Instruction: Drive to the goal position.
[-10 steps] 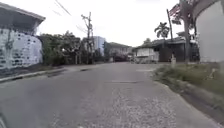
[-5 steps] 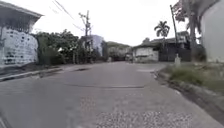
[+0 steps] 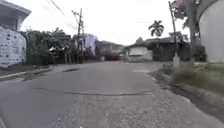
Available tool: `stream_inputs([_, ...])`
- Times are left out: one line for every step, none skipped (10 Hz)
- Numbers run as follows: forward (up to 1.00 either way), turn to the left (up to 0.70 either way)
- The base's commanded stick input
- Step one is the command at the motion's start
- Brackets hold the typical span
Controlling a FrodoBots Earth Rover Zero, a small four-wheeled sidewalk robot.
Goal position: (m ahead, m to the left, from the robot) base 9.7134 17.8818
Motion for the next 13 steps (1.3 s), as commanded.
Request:
stream_inputs([1.0,0.0])
stream_inputs([1.0,0.0])
stream_inputs([1.0,0.0])
stream_inputs([1.0,0.0])
stream_inputs([1.0,0.0])
stream_inputs([1.0,0.0])
stream_inputs([1.0,0.0])
stream_inputs([1.0,0.0])
stream_inputs([1.0,0.0])
stream_inputs([1.0,0.0])
stream_inputs([1.0,0.0])
stream_inputs([1.0,0.0])
stream_inputs([1.0,0.0])
